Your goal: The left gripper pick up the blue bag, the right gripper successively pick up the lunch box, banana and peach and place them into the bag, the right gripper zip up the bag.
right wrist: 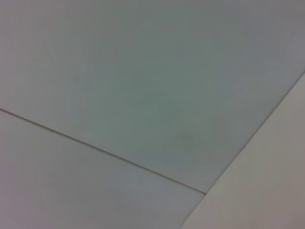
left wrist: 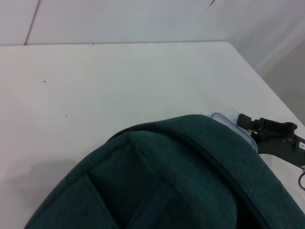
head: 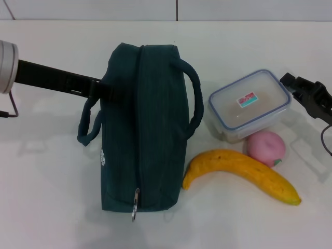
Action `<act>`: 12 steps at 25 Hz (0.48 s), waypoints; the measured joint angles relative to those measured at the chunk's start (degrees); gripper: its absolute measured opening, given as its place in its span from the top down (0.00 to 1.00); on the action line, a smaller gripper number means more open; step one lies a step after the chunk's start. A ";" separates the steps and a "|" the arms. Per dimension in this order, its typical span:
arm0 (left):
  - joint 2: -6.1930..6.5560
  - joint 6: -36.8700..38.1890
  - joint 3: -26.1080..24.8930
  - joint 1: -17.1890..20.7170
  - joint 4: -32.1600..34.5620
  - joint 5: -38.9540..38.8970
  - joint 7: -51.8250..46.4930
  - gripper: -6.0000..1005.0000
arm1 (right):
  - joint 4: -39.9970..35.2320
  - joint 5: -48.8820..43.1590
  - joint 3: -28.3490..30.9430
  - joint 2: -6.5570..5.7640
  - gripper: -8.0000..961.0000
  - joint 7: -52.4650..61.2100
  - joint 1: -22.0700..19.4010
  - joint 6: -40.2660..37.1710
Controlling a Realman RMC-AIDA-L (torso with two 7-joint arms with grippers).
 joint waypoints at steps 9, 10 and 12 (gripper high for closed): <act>-0.09 -0.01 0.01 0.30 0.00 -1.88 0.00 0.94 | 1.40 0.01 0.00 0.13 0.89 9.57 0.12 0.42; -0.09 0.00 0.01 0.35 0.00 -2.32 0.00 0.94 | 1.42 0.01 0.00 0.19 0.90 11.76 0.10 0.43; -0.07 -0.01 0.01 0.50 0.00 -3.07 0.01 0.94 | 1.49 0.01 0.00 0.26 0.90 15.72 0.06 0.44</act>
